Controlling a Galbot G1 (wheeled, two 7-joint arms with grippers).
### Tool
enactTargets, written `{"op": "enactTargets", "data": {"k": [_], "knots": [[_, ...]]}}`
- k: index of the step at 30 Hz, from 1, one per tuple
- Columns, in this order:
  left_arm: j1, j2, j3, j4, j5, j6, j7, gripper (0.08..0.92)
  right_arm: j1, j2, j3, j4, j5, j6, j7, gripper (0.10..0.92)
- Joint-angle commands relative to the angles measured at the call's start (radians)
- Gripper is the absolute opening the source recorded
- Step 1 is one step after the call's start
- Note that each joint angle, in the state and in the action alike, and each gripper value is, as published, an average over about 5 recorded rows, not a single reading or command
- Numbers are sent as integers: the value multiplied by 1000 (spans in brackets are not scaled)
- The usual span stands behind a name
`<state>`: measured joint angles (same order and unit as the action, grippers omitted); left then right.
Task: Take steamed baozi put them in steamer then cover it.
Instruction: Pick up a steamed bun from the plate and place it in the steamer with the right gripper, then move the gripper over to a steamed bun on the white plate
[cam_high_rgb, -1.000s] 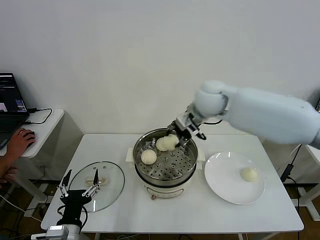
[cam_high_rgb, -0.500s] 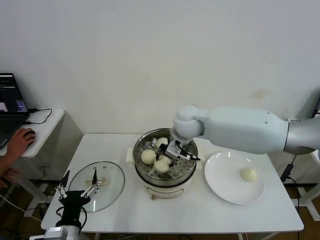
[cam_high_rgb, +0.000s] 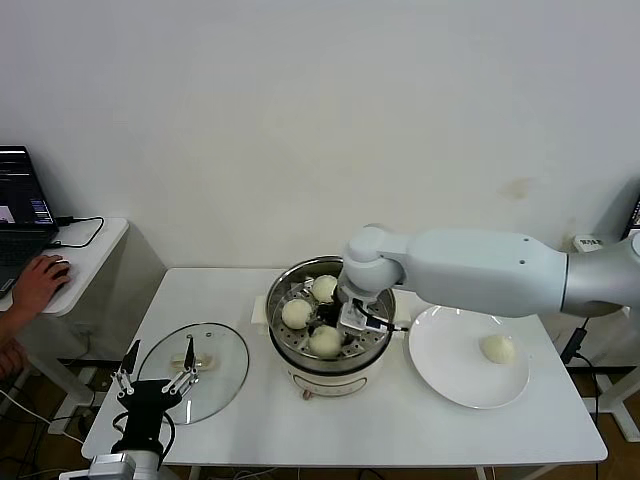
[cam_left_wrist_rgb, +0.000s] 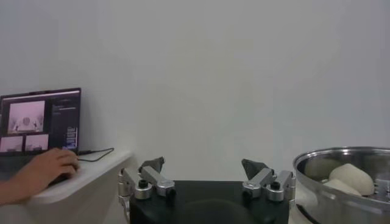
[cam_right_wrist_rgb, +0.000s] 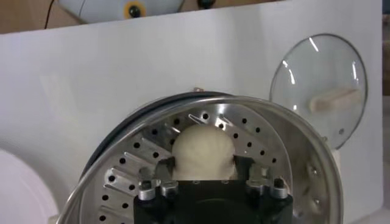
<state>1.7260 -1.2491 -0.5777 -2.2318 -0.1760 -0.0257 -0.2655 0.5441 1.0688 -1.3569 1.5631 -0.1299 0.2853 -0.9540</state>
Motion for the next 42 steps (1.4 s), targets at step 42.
{"op": "enactTargets", "data": {"k": [42], "knots": [[-51,71,28,43,3,26,5,823,-752,-597,837,-289,-103,-448,-80,823]]}}
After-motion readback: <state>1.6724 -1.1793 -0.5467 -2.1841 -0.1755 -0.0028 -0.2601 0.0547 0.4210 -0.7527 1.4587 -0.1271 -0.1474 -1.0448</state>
